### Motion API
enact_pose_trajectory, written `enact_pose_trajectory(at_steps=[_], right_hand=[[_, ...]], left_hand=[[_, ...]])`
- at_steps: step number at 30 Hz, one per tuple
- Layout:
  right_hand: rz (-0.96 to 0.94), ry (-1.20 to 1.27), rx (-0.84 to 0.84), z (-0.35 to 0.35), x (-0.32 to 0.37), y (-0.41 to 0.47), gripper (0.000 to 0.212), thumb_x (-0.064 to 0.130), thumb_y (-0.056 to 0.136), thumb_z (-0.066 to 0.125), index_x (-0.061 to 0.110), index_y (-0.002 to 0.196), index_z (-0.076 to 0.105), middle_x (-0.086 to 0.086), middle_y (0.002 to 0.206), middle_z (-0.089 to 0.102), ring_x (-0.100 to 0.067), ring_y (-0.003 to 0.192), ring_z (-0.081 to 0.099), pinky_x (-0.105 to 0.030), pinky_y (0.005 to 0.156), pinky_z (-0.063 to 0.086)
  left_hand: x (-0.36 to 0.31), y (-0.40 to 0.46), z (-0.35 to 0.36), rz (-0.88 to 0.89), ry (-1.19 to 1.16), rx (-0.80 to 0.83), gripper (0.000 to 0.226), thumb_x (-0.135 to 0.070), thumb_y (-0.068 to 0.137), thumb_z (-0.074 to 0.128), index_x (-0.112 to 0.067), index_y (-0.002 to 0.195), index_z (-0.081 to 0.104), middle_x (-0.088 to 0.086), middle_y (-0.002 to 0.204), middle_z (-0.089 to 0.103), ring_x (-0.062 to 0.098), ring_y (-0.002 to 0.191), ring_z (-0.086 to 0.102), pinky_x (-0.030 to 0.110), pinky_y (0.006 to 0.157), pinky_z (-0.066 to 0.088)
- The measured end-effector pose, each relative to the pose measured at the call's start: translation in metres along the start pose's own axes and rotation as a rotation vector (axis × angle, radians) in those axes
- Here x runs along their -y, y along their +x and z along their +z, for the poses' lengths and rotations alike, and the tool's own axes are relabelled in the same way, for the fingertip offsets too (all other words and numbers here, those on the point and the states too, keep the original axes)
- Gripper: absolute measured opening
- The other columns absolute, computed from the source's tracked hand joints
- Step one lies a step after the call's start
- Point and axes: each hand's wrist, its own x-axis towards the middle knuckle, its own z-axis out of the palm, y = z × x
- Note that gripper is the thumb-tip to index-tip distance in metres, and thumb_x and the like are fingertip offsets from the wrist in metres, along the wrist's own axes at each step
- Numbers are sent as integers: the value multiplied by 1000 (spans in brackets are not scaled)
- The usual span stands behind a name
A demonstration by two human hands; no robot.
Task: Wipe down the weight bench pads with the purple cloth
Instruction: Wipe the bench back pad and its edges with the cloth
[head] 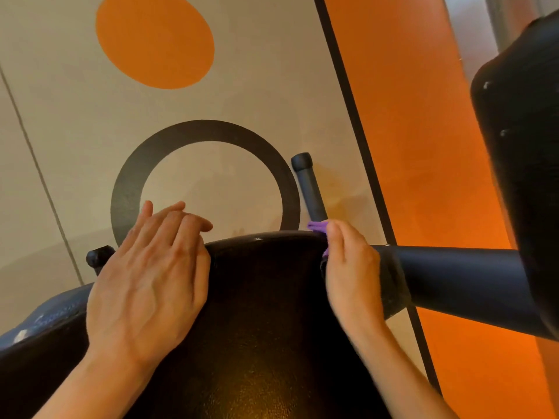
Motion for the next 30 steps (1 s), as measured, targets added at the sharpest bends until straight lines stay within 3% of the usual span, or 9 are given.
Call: enact_pose_trajectory(at_steps=[3,7,10,12,16,19,24,27,30], right_hand=[[-176,-452,-485,49,26,-9,22,15,98,42,10,100,63,-2,95,63,-15,96,58,-18,96,39],[-399,-510,-252,51,40,-13,26,27,101,37,21,107,62,18,93,56,5,90,52,-14,91,41],[-90,-204,-390,14,17,-18,26,21,101,39,17,111,62,15,93,59,11,90,55,-3,78,38],[-17,-302,-479,22,18,-20,29,25,101,37,16,111,63,7,96,62,0,95,58,-6,82,39],[-391,-512,-258,77,55,-15,31,29,100,34,21,106,63,9,100,63,-4,99,55,-25,98,43],[-364,-471,-227,45,42,-15,26,31,101,38,29,112,62,19,99,60,1,97,56,-17,95,43],[-212,-482,-393,56,42,-12,32,30,100,34,22,91,63,10,88,61,-4,89,52,-30,91,45],[-357,-519,-212,66,55,-13,32,33,100,36,22,106,66,8,102,65,-3,100,54,-19,97,39],[-229,-433,-196,26,38,-11,32,38,99,39,30,112,67,11,101,68,-2,102,56,-33,101,44]], left_hand=[[-2,0,-2,-9,22,-9,36,-33,97,27,-23,102,61,-3,93,67,19,98,67,40,118,25],[-7,-3,-4,-21,9,-42,28,-33,96,30,-26,88,56,-9,76,59,15,75,65,36,99,44],[-7,-4,-5,-11,-7,-95,22,-29,95,37,-25,85,55,-9,72,55,12,65,60,28,72,46],[-7,-5,-4,-9,1,-95,22,-29,95,37,-24,84,56,-9,72,55,11,62,58,23,65,40],[-8,-5,-4,-33,29,-75,25,-33,96,33,-23,86,55,-8,74,55,12,62,56,27,54,43],[-9,-6,-4,-30,31,-81,24,-31,96,36,-22,86,56,-7,74,57,14,62,57,30,55,45],[-7,-5,-5,-11,30,-86,28,-31,96,29,-23,86,54,-7,74,57,14,63,56,34,68,47],[-8,-4,-7,-22,22,-79,27,-29,97,31,-23,100,57,-2,91,66,18,81,65,37,84,48],[0,-15,-16,-35,-31,-111,31,-29,98,30,-23,112,57,0,109,64,21,102,63,36,97,40]])
